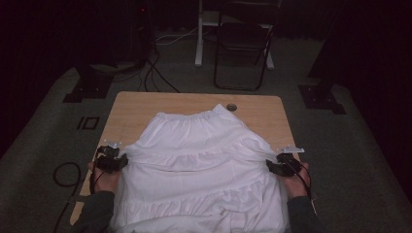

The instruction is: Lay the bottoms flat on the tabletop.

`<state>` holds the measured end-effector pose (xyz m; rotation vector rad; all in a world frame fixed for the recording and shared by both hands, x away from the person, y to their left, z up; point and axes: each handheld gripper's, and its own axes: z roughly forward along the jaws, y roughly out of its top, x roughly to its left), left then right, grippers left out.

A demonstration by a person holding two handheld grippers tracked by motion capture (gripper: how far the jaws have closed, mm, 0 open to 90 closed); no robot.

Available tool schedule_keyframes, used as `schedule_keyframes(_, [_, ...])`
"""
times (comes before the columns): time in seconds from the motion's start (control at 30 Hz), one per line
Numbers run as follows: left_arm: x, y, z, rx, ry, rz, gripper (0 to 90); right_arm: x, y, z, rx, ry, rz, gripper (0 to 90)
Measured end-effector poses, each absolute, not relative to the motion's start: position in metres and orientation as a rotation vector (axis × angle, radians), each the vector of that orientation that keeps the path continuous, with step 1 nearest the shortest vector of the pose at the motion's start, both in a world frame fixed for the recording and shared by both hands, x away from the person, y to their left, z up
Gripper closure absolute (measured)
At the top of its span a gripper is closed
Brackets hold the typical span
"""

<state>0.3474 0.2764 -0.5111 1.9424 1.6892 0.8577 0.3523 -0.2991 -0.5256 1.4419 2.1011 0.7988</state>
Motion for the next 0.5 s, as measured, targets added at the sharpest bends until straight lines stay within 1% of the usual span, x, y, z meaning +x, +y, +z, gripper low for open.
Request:
schedule_keyframes(0.03, [0.346,0.271,-0.507,1.941,1.667,0.866,49.3,0.355,-0.295,-0.522,1.426,2.089,0.804,44.1])
schedule_keyframes(0.07, [0.345,0.264,-0.504,1.935,1.639,0.846,48.9,0.357,-0.291,-0.519,1.415,2.084,0.813,43.8])
schedule_keyframes(0.17, [0.346,0.24,-0.506,1.992,1.526,0.789,47.2,0.368,-0.273,-0.512,1.368,2.107,0.832,41.9])
schedule_keyframes(0.27, [0.353,0.219,-0.518,2.048,1.479,0.728,47.3,0.381,-0.252,-0.512,1.308,2.146,0.823,40.3])
schedule_keyframes(0.37, [0.362,0.206,-0.531,2.103,1.462,0.72,48.0,0.395,-0.235,-0.517,1.293,2.169,0.835,40.3])
schedule_keyframes(0.5, [0.381,0.208,-0.537,2.013,1.454,0.708,51.3,0.418,-0.222,-0.532,1.312,2.19,0.808,41.1])
